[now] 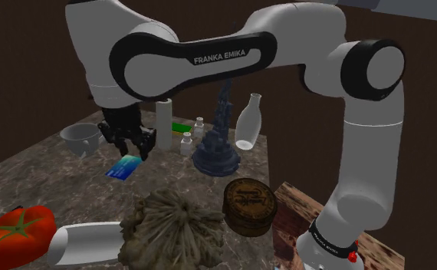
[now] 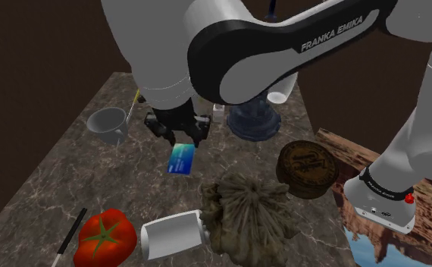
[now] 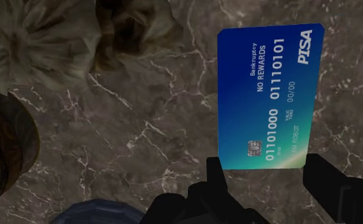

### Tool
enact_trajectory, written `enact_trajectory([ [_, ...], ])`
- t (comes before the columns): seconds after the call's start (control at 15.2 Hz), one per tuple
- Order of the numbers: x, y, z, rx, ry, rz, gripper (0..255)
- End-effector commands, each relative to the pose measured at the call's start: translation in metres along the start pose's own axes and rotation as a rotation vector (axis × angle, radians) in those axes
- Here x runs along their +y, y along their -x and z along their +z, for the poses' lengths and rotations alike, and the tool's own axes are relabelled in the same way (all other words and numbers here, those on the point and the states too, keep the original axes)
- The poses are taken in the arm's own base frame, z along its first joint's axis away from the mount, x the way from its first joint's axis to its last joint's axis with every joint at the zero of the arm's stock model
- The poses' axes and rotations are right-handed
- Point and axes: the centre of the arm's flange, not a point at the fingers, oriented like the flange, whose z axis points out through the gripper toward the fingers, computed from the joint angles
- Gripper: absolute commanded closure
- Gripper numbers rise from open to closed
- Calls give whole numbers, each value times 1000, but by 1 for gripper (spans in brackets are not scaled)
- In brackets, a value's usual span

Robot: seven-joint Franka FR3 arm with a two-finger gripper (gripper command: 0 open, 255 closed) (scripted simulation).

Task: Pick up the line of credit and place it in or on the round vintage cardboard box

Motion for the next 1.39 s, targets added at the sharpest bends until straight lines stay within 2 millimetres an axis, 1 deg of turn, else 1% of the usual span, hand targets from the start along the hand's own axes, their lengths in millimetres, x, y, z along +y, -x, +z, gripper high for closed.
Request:
enact_trajectory([
  [0.0,26,-5,1,1,1,2,255],
  [1.32,283,-65,8,1,1,2,255],
])
